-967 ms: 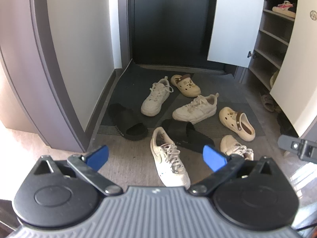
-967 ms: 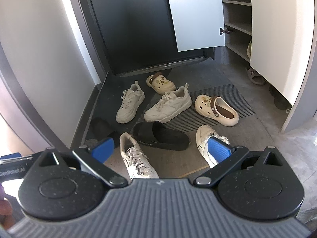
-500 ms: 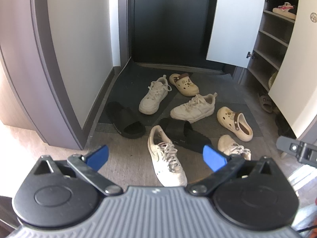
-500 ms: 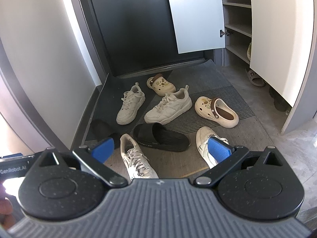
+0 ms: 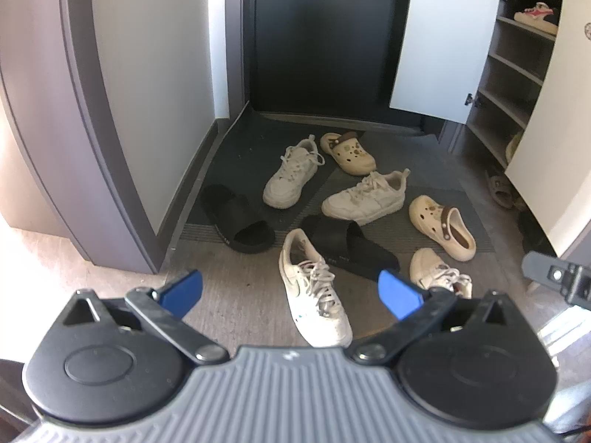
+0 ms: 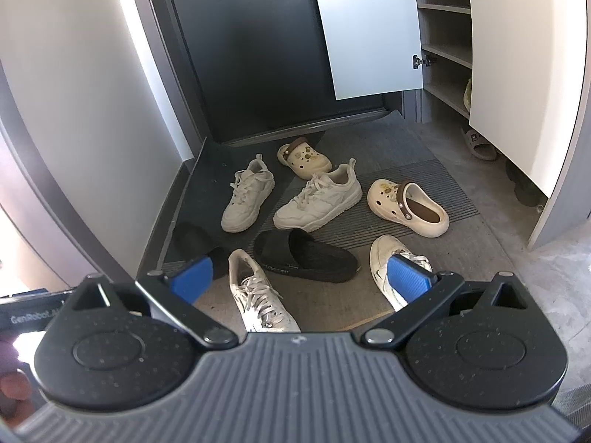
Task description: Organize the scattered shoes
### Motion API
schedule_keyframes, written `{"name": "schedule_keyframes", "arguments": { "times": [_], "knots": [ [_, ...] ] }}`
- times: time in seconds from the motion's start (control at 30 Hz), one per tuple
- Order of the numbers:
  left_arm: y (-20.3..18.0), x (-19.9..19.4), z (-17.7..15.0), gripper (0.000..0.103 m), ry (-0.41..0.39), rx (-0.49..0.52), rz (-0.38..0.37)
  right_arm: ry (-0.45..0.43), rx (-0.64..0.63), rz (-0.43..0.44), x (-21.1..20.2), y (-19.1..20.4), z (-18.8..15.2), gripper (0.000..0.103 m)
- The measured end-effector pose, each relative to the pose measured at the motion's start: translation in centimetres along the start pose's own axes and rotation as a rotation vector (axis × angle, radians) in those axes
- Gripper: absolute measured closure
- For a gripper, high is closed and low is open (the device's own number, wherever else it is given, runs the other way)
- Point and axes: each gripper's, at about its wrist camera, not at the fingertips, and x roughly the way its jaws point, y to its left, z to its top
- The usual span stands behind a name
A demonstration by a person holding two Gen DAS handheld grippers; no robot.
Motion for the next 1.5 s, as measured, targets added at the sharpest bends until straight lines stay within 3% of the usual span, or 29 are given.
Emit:
{"name": "schedule_keyframes", "arguments": {
  "times": [1.07,1.33,1.5],
  "knots": [
    [0.6,0.4,-0.2,0.000,0.002,-0.042,-0.023,0.004,0.032,0.006,0.5,0.2,0.1,0.000],
    [1.5,-0.1,-0.9,0.000,-0.024,-0.079,-0.079,-0.004,0.062,-0.005,0.2,-0.8,0.2,0.000],
    [2.0,-0.1,-1.4,0.000,-0.032,-0.086,-0.184,-0.041,0.062,-0.010,-0.4,-0.1,0.4,0.000]
  ]
}}
